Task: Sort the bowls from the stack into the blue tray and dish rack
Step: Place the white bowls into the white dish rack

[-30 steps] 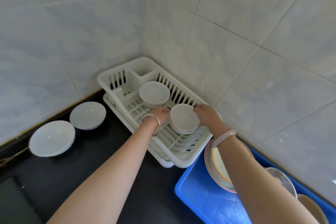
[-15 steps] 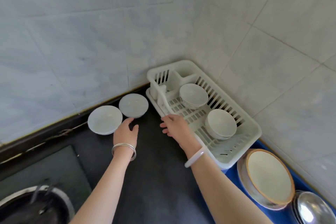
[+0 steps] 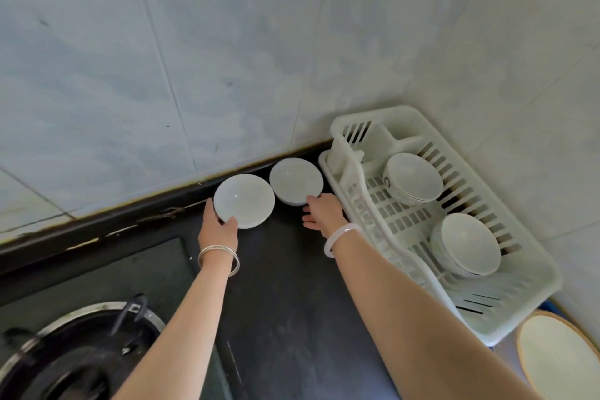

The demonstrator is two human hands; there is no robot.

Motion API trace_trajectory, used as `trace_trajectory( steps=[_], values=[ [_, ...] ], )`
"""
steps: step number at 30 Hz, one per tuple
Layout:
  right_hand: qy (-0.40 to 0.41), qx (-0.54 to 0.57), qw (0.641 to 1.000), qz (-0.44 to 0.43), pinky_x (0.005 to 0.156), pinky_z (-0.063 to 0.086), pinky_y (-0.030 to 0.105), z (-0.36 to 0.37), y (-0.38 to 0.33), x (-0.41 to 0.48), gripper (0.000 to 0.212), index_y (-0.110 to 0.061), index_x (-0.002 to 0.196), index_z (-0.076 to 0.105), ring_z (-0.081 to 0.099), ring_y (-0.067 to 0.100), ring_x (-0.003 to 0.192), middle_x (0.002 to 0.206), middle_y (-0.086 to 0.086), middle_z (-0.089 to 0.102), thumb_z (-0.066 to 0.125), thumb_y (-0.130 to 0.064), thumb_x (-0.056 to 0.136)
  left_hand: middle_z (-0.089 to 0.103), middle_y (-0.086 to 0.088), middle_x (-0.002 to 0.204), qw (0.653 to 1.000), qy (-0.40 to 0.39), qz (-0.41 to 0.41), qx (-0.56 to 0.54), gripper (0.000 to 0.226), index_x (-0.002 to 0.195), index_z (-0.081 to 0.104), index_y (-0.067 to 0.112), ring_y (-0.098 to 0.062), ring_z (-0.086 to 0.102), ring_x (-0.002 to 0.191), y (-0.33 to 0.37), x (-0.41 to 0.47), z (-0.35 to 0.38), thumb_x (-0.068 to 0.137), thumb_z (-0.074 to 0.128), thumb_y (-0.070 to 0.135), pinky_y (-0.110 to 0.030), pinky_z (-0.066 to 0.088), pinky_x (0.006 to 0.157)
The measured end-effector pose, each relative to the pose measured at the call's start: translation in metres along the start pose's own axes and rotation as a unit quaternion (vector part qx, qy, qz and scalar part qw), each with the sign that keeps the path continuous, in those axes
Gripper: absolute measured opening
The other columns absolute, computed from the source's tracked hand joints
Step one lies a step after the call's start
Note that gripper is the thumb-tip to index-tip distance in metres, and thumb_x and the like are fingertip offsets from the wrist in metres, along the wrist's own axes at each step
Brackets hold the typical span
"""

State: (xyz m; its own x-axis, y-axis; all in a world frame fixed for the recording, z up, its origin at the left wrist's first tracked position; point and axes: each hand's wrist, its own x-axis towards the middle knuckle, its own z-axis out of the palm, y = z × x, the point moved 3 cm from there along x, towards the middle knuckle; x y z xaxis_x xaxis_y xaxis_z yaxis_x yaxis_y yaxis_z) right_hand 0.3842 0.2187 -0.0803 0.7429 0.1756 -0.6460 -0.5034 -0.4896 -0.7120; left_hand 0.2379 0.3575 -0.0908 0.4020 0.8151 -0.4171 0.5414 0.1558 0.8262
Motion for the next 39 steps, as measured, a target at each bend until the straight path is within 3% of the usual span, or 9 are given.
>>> trace_trajectory(
  steps=[6, 10, 12, 16, 19, 25, 30, 34, 39],
  values=[
    [0.04, 0.16, 0.986, 0.009, 0.087, 0.056, 0.04, -0.004, -0.005, 0.002, 0.015, 0.002, 0.103, 0.053, 0.065, 0.033, 0.096, 0.099, 0.017, 0.058, 0.047, 0.003, 0.089, 0.053, -0.008, 0.136, 0.996, -0.016, -0.003, -0.083, 0.054, 0.139, 0.04, 0.021, -0.03, 0.047, 0.127, -0.009, 0.007, 0.001, 0.089, 0.05, 0.005, -0.043, 0.037, 0.107],
    [0.031, 0.128, 0.99, -0.053, 0.066, 0.059, 0.027, -0.015, -0.017, -0.011, 0.019, 0.0, 0.108, 0.055, 0.062, 0.019, 0.074, 0.106, 0.012, 0.056, 0.048, 0.004, 0.09, 0.054, -0.008, 0.135, 0.992, -0.03, -0.012, -0.123, 0.054, 0.138, 0.042, 0.023, -0.028, 0.048, 0.126, -0.012, 0.011, 0.001, 0.088, 0.051, 0.005, -0.047, 0.04, 0.106],
    [0.012, 0.107, 0.991, -0.078, 0.06, 0.059, 0.023, -0.017, -0.027, -0.02, 0.011, -0.003, 0.097, 0.057, 0.063, 0.018, 0.078, 0.105, 0.011, 0.059, 0.05, 0.003, 0.09, 0.053, -0.009, 0.136, 0.986, -0.045, -0.015, -0.16, 0.054, 0.137, 0.042, 0.021, -0.028, 0.048, 0.127, -0.014, 0.013, 0.002, 0.088, 0.051, 0.002, -0.048, 0.039, 0.107],
    [-0.026, 0.039, 0.993, -0.111, 0.063, 0.06, 0.025, -0.005, -0.043, -0.035, 0.013, -0.01, 0.08, 0.061, 0.068, 0.025, 0.09, 0.101, 0.015, 0.068, 0.055, -0.001, 0.089, 0.056, -0.01, 0.131, 0.958, -0.067, -0.053, -0.274, 0.046, 0.13, 0.05, 0.014, -0.026, 0.053, 0.118, -0.013, 0.014, 0.001, 0.088, 0.047, -0.003, -0.038, 0.042, 0.103],
    [-0.032, -0.003, 0.993, -0.117, 0.069, 0.061, 0.031, 0.009, -0.047, -0.039, 0.016, -0.009, 0.073, 0.063, 0.072, 0.025, 0.077, 0.086, 0.015, 0.07, 0.057, -0.002, 0.088, 0.062, -0.004, 0.114, 0.931, -0.076, -0.106, -0.341, 0.024, 0.106, 0.062, 0.022, -0.021, 0.057, 0.106, -0.008, 0.012, -0.004, 0.09, 0.048, 0.011, -0.029, 0.047, 0.087],
    [-0.013, -0.117, 0.987, -0.113, 0.079, 0.06, 0.038, 0.036, -0.042, -0.038, 0.006, -0.005, 0.083, 0.065, 0.073, 0.022, 0.07, 0.069, 0.008, 0.07, 0.062, -0.009, 0.086, 0.056, -0.007, 0.131, 0.915, -0.073, -0.156, -0.364, 0.038, 0.128, 0.051, 0.015, -0.025, 0.051, 0.12, -0.008, 0.014, -0.009, 0.096, 0.043, 0.033, -0.037, 0.042, 0.099],
    [-0.005, -0.152, 0.982, -0.108, 0.083, 0.058, 0.04, 0.044, -0.038, -0.039, 0.013, 0.001, 0.093, 0.066, 0.072, 0.026, 0.079, 0.082, 0.015, 0.072, 0.061, -0.011, 0.087, 0.056, -0.004, 0.118, 0.923, -0.072, -0.154, -0.345, 0.025, 0.116, 0.053, 0.022, -0.028, 0.053, 0.117, -0.002, 0.018, -0.012, 0.091, 0.05, 0.024, -0.037, 0.044, 0.092],
    [-0.002, -0.186, 0.977, -0.106, 0.086, 0.057, 0.039, 0.045, -0.038, -0.037, 0.018, 0.002, 0.097, 0.066, 0.072, 0.027, 0.081, 0.087, 0.018, 0.073, 0.06, -0.012, 0.087, 0.051, -0.01, 0.135, 0.943, -0.073, -0.119, -0.303, 0.038, 0.131, 0.048, 0.018, -0.031, 0.052, 0.12, -0.002, 0.022, -0.014, 0.093, 0.051, 0.019, -0.041, 0.045, 0.098],
    [-0.027, -0.18, 0.98, -0.081, 0.081, 0.058, 0.034, 0.041, -0.035, -0.031, 0.027, -0.003, 0.112, 0.06, 0.069, 0.023, 0.085, 0.102, 0.015, 0.068, 0.061, -0.014, 0.088, 0.054, -0.01, 0.133, 0.946, -0.081, -0.119, -0.291, 0.036, 0.128, 0.053, 0.017, -0.03, 0.055, 0.115, 0.0, 0.025, -0.014, 0.092, 0.049, 0.011, -0.04, 0.048, 0.091]
  ],
)
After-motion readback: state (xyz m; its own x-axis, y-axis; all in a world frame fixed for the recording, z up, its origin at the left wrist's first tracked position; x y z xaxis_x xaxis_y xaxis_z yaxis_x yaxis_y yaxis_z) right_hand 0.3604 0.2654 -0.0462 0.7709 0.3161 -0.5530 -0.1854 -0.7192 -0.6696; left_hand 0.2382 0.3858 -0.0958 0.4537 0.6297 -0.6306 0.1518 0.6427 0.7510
